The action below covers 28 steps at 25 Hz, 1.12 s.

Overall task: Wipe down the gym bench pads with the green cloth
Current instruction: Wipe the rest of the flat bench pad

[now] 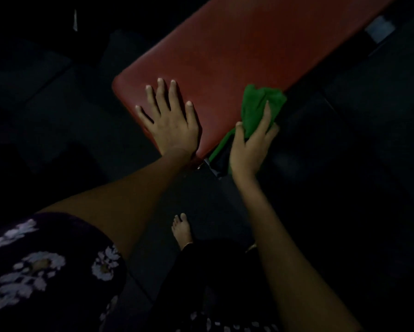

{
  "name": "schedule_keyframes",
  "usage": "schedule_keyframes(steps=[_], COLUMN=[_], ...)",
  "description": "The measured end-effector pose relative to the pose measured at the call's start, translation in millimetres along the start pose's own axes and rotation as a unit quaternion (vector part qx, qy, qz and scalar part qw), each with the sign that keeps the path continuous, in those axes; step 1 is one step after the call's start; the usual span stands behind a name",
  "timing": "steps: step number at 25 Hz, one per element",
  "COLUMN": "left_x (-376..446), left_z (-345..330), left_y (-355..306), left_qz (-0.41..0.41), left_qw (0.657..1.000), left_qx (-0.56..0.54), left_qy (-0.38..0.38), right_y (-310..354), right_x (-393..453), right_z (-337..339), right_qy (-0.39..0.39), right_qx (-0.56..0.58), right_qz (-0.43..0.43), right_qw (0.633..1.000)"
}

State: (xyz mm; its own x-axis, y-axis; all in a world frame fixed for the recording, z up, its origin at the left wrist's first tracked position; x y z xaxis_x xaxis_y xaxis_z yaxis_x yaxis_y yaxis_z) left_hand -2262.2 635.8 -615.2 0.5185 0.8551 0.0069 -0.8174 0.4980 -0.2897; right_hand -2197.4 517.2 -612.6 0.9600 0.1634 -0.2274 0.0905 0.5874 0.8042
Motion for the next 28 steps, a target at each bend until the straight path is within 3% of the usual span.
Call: schedule_keyframes(steps=[2, 4, 9, 14, 19, 24, 28], left_x=[0.0, -0.1, 2.1, 11.0, 42.4, 87.1, 110.7], left_z=[0.8, 1.7, 6.1, 16.9, 15.6, -9.7, -34.4], left_y=[0.6, 0.7, 1.1, -9.5, -55.5, -133.2, -172.9], left_qz=[-0.007, -0.012, -0.02, -0.02, -0.191, -0.285, -0.325], left_qw=[1.0, 1.0, 0.999, 0.998, 0.976, 0.948, 0.934], left_qx=[-0.007, -0.012, -0.014, 0.024, 0.02, -0.032, -0.018], left_qy=[0.013, 0.02, 0.032, 0.063, 0.103, 0.139, 0.145], right_y=[-14.7, -14.5, 7.7, -4.8, 6.5, -6.7, -12.2], right_x=[-58.7, -91.6, -25.7, -79.0, 20.2, -11.4, 54.4], right_z=[-13.3, -19.0, -11.8, -17.4, 3.0, 3.6, 12.1], right_qy=[0.084, 0.122, -0.004, 0.082, 0.004, 0.087, 0.04], right_qx=[0.116, 0.163, 0.197, 0.199, 0.214, 0.232, 0.255], right_qz=[-0.08, -0.095, -0.132, -0.096, -0.163, -0.104, -0.122], right_qw=[0.986, 0.974, 0.971, 0.972, 0.963, 0.963, 0.958])
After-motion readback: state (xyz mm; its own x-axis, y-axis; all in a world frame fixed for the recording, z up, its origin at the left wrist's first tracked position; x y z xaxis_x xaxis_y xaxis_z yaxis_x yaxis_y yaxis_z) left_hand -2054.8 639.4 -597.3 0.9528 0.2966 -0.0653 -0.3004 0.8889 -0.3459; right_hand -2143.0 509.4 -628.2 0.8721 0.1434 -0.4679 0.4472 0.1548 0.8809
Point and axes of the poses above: each hand's wrist, its own x-axis towards the middle knuckle, its own z-axis out of the back of the hand, y = z × x, the point moved 1 cm from there along x, towards the middle knuckle, and after that the axes turned 5 degrees about -z, right-handed, at the moved point
